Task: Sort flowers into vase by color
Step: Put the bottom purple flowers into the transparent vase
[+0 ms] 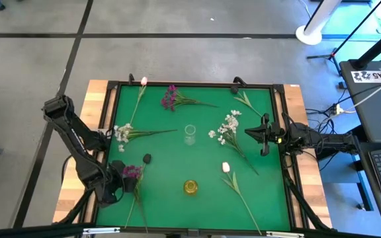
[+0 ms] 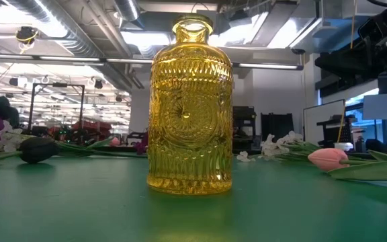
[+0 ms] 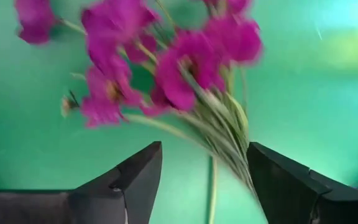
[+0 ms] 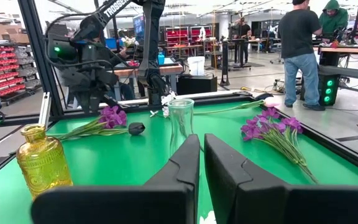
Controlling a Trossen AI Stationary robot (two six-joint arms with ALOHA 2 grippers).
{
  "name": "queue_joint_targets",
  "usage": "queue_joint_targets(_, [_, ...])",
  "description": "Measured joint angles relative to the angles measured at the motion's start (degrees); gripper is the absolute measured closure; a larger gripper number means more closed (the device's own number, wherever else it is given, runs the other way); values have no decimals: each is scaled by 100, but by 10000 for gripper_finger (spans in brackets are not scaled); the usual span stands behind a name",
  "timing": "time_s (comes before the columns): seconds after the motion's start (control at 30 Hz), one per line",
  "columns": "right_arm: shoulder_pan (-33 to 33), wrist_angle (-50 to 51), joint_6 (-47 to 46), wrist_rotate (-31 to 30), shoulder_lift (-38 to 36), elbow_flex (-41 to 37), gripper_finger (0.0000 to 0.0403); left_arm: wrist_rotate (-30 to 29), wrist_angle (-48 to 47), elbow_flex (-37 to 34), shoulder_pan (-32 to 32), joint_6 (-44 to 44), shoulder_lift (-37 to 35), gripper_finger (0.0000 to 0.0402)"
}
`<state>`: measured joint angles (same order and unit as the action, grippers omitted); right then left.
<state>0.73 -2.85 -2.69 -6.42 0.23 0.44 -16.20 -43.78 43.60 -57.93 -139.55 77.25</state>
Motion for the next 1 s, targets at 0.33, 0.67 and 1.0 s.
queue_joint_targets(0.33, [0,0,0,-2,1,-1,377,28,-21,-456,345,202,0,175])
queue_joint_targets(0.67, [0,0,0,-2,0,-2,377,-121,285,-462,522,667,0,211])
queue_joint_targets(1.0, [0,0,0,-1,0,-1,377,-160,344,-403,524,999,-58,355])
